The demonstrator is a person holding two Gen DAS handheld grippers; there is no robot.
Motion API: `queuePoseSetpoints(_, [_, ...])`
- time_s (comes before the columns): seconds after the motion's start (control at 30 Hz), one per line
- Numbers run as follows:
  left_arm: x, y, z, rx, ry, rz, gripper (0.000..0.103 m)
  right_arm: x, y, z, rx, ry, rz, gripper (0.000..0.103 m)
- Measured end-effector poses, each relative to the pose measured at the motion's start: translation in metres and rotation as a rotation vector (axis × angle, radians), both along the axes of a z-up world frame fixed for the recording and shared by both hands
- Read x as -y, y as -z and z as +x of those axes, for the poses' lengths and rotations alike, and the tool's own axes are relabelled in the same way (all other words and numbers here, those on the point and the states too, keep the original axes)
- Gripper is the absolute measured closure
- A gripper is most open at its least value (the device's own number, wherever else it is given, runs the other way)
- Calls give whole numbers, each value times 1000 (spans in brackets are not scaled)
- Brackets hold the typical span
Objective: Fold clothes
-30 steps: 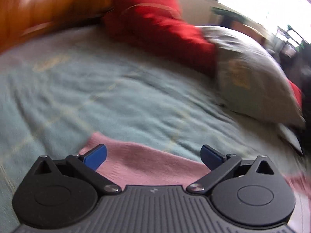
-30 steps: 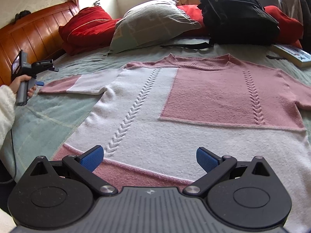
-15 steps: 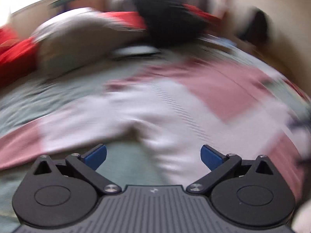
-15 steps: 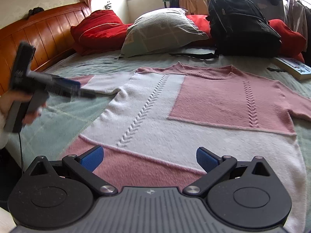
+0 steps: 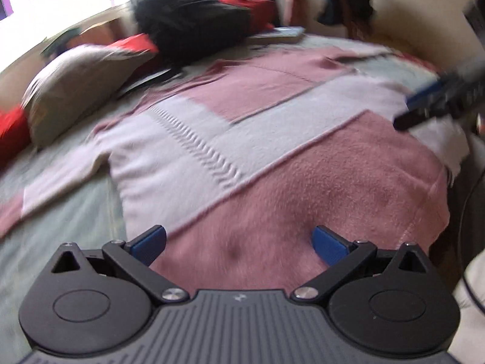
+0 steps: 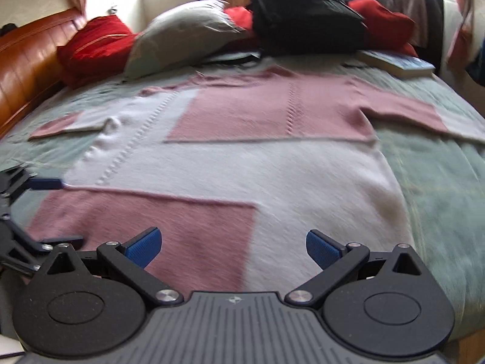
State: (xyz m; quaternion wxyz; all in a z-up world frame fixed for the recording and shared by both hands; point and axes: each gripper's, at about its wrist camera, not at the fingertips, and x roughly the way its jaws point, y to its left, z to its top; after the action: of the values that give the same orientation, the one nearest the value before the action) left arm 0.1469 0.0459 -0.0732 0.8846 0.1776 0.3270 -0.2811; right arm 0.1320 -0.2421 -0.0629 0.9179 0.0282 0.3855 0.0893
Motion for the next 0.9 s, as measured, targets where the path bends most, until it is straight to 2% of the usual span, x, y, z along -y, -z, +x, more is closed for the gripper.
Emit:
queuePoseSetpoints(0.13, [-9,1,-20,6,-53,-5,1,-3,21,-12,-1,-50,-92,0])
queuePoseSetpoints(0.23, [-12,-2,-31,7,-89,-6,1,-7,29,-29,39,-94,-168,0])
queuePoseSetpoints(0.37, [-9,-14,-40,37,-100,-35,1,-3,20,-36,41,-99,-151,0])
queuePoseSetpoints(0.47, [-1,-22,-40,72,-74,-39,1,-5,11,-33,102,-106,-117,0])
queuePoseSetpoints(0.57, [9,-24,-39,94,-66,-30,1,-18,10,-30,124,-146,-112,0])
queuePoseSetpoints(0.63, [12,-21,-39,85,-67,-32,1,-28,13,-29,124,-181,-133,0])
queuePoseSetpoints(0.77, [12,-11,-40,56,-67,-17,1,-42,29,-35,91,-239,-241,0])
queuePoseSetpoints(0.9, [7,-9,-42,46,-70,-12,1,-31,23,-49,41,-271,-229,0])
